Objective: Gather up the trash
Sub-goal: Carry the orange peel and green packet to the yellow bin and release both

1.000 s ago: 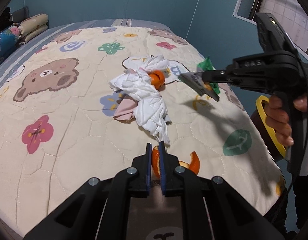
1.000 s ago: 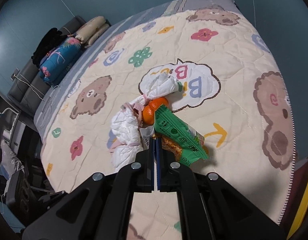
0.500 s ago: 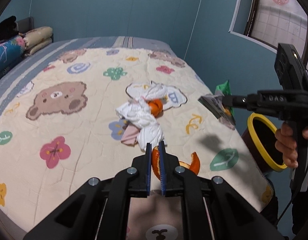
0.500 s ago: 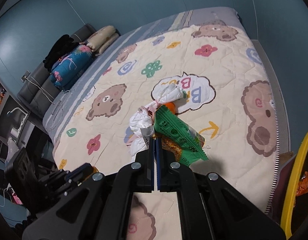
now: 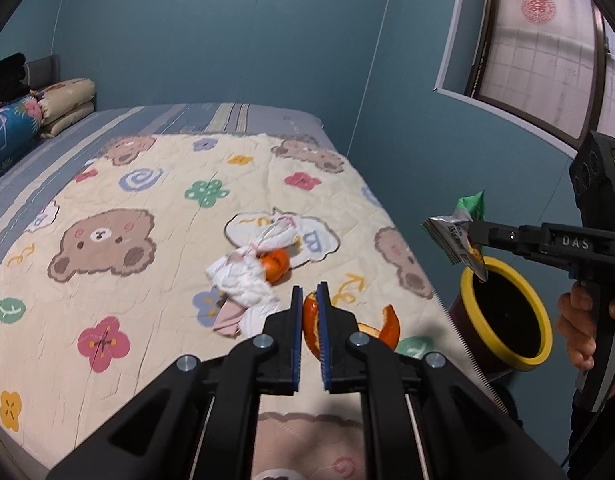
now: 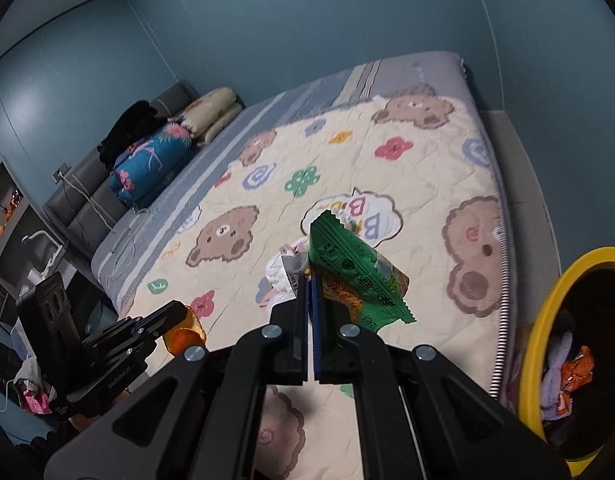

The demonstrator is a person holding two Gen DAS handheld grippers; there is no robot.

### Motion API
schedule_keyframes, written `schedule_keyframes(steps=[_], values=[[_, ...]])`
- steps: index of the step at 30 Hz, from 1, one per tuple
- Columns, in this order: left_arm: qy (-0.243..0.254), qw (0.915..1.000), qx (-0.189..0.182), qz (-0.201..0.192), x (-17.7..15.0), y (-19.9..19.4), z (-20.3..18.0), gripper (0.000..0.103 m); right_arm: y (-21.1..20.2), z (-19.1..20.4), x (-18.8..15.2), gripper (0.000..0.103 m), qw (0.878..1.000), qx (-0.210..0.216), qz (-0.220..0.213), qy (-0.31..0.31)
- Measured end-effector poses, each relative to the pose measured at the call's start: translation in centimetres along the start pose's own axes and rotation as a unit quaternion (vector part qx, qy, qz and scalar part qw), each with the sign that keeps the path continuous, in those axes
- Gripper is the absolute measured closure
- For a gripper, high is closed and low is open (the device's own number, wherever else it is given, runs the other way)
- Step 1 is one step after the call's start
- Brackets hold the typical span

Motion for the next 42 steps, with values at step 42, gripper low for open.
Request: schedule_keyframes(steps=[42], values=[[0.118,0.9839,-0.134,-0.016,5.4,2.8,-22.3,0.097,-19.0,-12.1,-1.0,0.102,0.98,-0.118,-0.139,0.08]])
Point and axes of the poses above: each gripper's, at about its wrist camera, not at the fingertips, and y roughly the way its jaws point, z to its left, x to its top, the point moved 1 cm from there along y, roughly the way its jaws point, and after that the axes turned 15 degrees about x, right-handed, at the moved point
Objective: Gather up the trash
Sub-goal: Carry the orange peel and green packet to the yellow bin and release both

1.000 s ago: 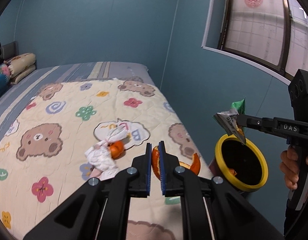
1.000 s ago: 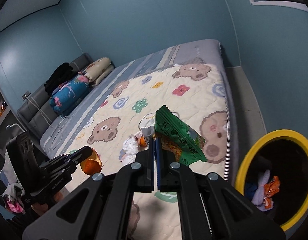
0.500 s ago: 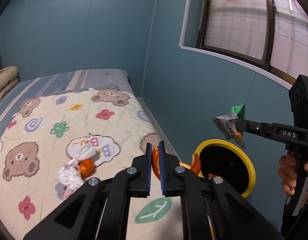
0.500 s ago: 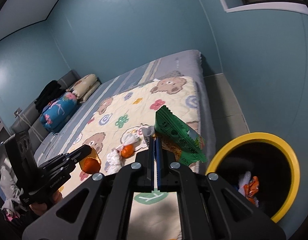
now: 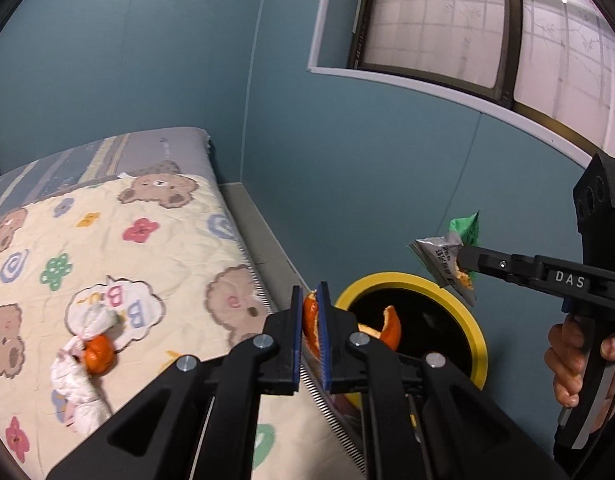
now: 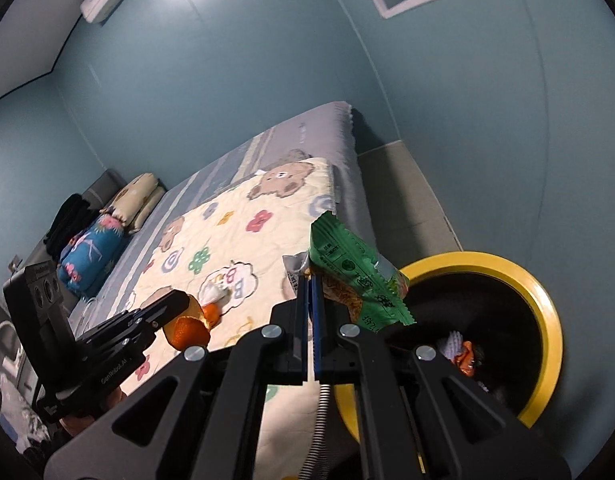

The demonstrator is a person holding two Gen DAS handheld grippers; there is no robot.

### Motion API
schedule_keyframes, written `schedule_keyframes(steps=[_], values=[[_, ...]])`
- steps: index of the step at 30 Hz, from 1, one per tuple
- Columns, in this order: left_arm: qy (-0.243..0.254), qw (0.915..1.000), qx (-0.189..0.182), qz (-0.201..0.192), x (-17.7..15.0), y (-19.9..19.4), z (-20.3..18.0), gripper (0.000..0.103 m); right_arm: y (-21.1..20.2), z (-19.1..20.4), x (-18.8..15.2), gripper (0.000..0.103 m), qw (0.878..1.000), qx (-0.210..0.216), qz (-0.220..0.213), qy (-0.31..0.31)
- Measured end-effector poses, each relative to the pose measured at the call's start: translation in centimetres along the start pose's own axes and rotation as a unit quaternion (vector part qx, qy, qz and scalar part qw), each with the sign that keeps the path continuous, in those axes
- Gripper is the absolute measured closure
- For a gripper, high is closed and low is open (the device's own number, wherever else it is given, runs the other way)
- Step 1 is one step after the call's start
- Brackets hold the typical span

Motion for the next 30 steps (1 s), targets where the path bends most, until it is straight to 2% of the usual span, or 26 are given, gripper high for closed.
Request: schedule_keyframes(steps=[10,19,26,30], values=[[0.02,0.9989,-0.033,0.027,0.3,4.0,-4.5,0.097,-0.5,-5.3,-0.4,0.102,0.999,-0.035,-0.006,0.041],[0.035,0.9959,-0.053,0.064,-1.2,7.6,-7.9,0.096,0.7,-9.4,-1.4,0.101,0.995,-0.052,0.008,0.083],[0.045,0.9931,-0.063,0.088,-2.2,9.5,-9.1,0.096,1.4,-11.5,-2.0,0.1,0.992,-0.059,0.013,0.108],[0.031,0.9915,-0.073,0.103,-2.5,9.9,-9.0,0.093,1.3,-12.1,-2.0,0.099,0.991,-0.063,0.011,0.119]])
Point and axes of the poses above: each gripper's, at about its wrist camera, not at the fingertips, and y roughly the way its jaws point, z to its left, x to its top, the point moved 1 cm from there along y, roughly the way its jaws point, and after that the axes turned 15 degrees about x, right-handed, at the moved point
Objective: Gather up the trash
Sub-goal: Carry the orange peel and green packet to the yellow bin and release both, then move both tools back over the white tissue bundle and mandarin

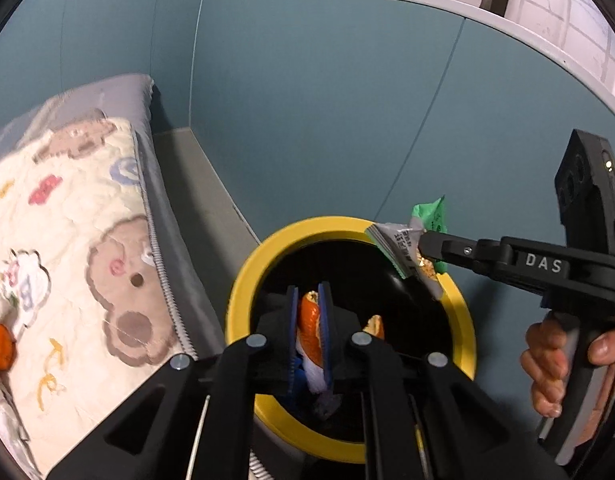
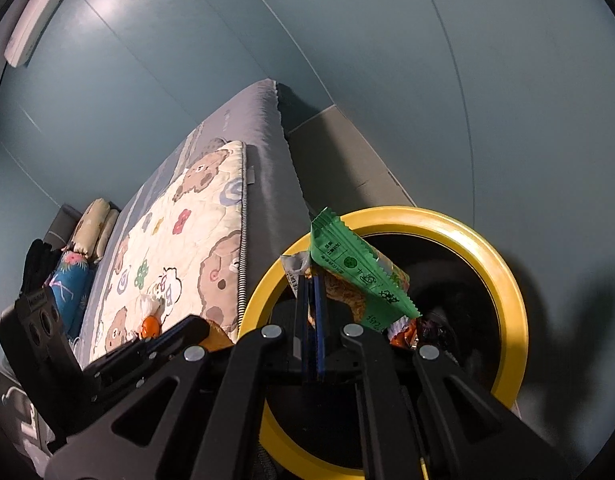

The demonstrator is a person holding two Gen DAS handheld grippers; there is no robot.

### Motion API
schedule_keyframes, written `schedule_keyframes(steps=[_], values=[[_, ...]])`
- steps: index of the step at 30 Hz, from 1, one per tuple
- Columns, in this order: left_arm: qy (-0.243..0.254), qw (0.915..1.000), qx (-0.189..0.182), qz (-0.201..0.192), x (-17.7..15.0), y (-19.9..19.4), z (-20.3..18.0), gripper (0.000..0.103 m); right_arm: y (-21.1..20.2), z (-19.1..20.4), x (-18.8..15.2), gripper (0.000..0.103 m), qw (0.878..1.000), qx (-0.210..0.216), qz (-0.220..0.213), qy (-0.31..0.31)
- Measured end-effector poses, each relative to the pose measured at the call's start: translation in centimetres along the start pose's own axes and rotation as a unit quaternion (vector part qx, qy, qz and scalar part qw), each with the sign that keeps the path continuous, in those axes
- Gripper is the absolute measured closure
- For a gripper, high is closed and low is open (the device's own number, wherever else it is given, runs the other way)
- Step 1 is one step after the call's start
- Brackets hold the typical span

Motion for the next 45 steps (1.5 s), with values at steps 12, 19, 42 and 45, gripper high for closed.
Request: schedule_keyframes(steps=[12,19,42,45], values=[[-0.006,0.9999,0.011,-0.01,-0.5,-1.4,0.1,0.062,0.2,-0.5,-0.3,0.083,1.0,-0.018,0.006,0.017],[-0.021,0.9993,0.027,-0.017,-1.0,-2.4,1.8,0.054,0.0,-0.5,-1.1,0.071,0.999,-0.025,0.007,0.023],[-0.122,0.9821,0.129,-0.063,-4.0,-9.7,15.1,0.02,2.5,11.1,-2.7,0.054,0.997,0.033,0.035,-0.066],[-0.134,0.9785,0.144,-0.062,-4.7,-10.1,17.2,0.02,3.5,12.9,-3.2,0.054,0.995,0.047,0.046,-0.079]])
Point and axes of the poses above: each gripper's, at about its wrist camera, not at the fingertips, and y roughly the way its jaws point, z to its left, x to its top, the point moved 1 cm from there along y, roughly the way its jaws point, and after that the axes turned 15 degrees about x, right-handed, at the moved point
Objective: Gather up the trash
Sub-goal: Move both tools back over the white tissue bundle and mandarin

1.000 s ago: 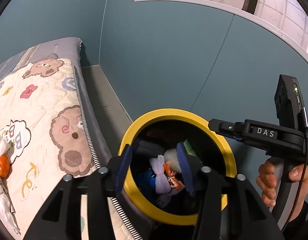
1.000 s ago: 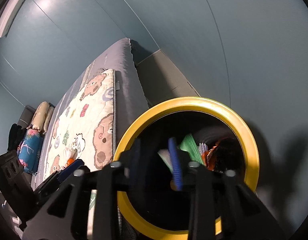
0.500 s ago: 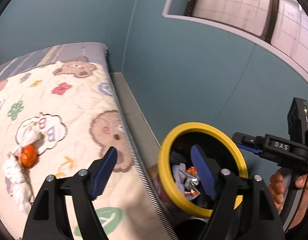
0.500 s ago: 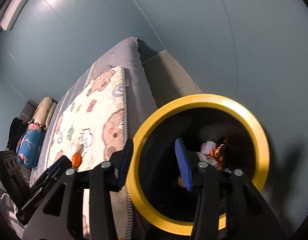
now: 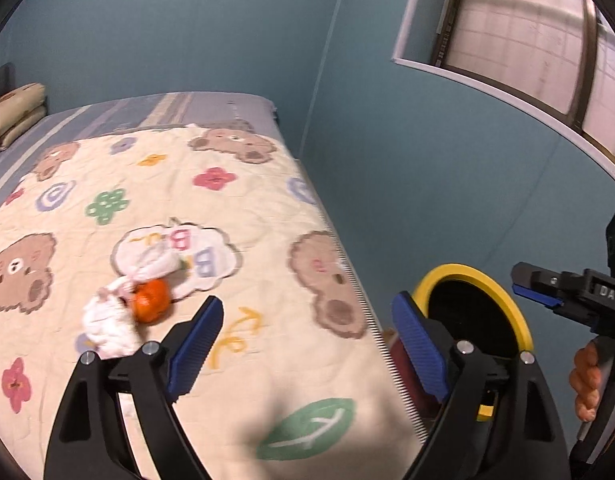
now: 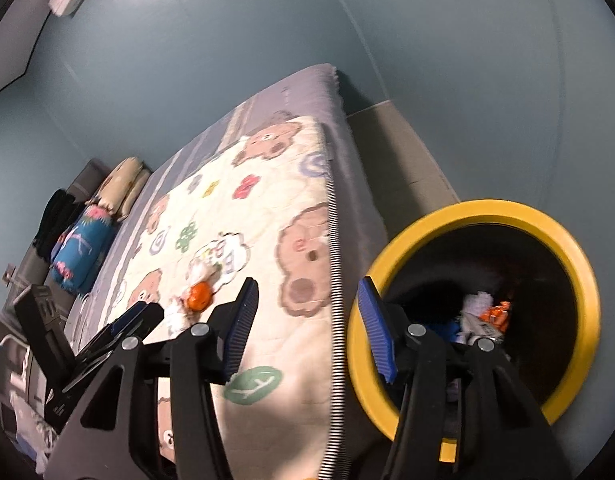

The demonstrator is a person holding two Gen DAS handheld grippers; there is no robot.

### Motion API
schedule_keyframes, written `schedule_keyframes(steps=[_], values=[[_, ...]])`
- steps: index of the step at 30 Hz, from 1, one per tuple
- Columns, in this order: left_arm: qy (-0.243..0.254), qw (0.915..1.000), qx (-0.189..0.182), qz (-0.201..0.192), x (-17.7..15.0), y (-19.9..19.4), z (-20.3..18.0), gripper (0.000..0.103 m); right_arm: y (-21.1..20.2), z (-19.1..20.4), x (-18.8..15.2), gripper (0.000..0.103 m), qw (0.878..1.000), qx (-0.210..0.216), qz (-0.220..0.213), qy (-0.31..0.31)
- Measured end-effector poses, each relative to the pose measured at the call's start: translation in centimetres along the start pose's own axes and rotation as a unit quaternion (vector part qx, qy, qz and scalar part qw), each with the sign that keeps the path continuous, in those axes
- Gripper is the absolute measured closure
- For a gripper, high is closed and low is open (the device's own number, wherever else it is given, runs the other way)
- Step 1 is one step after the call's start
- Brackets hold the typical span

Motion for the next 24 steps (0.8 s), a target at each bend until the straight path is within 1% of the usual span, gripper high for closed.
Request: schedule_keyframes(steps=[8,15,21,24], values=[[-0.029,0.9983,0.049,-0.002,0.2,0.7,6.4,0.02,4.4,4.2,-0.9,0.053,0.998,0.043,0.032,-0.027],[-0.051,0.9942,0.094,0.0,0.5,2.3,12.1,0.02,8.7,7.0,-2.3,0.053,0.994,0.079,0.063,-0.044],[-0.065,0.9908,0.118,0.015,1.8,5.0,15.9,0.02,12.8,9.3,-4.2,0.053,0.987,0.119,0.094,-0.059],[-0.066,0.9907,0.116,0.027,2.8,7.1,17.0,0.02,14.8,10.5,-5.2,0.053,0.981,0.141,0.112,-0.064]])
Point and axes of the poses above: each gripper's, at about its wrist camera, not at the fingertips, and y roughly the way its jaws point, z to its left, x to its top, the point moved 1 cm from there along y, roughly the way its jaws point, and after that the axes turned 15 degrees about x, right-handed, at the moved point
